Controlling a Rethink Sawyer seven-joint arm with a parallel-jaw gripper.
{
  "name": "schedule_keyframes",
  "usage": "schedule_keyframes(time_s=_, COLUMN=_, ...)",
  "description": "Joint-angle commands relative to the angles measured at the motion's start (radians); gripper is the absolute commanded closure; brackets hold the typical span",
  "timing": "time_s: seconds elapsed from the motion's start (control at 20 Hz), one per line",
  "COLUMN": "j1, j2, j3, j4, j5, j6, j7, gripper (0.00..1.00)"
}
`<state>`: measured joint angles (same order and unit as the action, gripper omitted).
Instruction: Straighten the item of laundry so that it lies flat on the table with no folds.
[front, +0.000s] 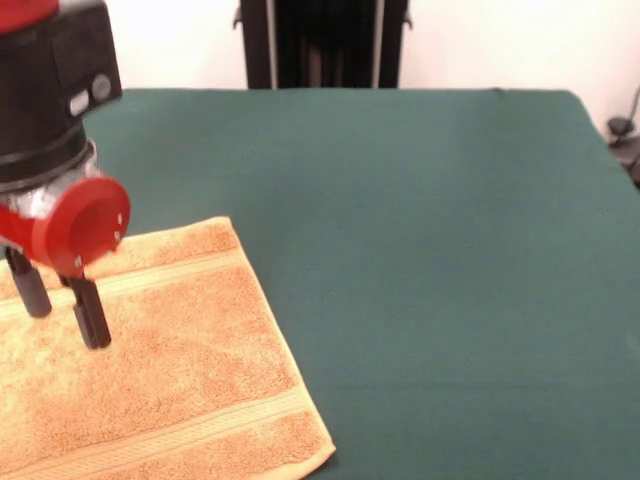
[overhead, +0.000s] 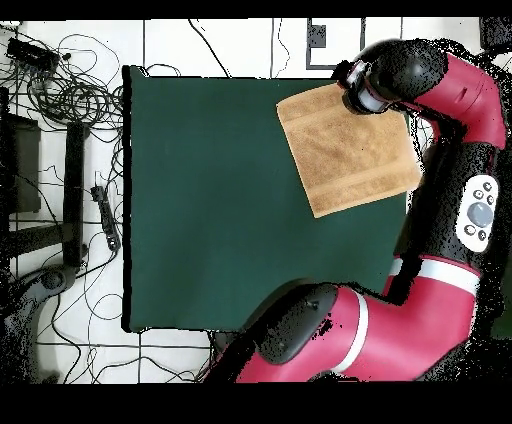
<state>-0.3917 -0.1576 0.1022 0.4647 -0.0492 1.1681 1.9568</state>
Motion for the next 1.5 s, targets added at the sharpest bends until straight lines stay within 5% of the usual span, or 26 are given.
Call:
schedule_keyframes(time_s=0.05, j1=0.026, j2=0.177, j3=0.151, j4=-0.068, j5=-0.057, j6=0.041, j7=-0.332, gripper=0.00)
schedule_keyframes(time_s=0.85, j1=0.030, j2=0.198, j3=0.151, j4=-0.124, j5=-0.035, j6=0.092, j7=-0.335, gripper=0.00)
schedule_keyframes(time_s=1.3, j1=0.026, j2=0.089, j3=0.125, j4=-0.015, j5=0.006, j6=0.112, j7=-0.305, gripper=0.00)
schedule_keyframes(time_s=1.5, j1=0.028, j2=-0.066, j3=0.089, j4=0.146, j5=0.037, j6=0.113, j7=-0.256, gripper=0.00)
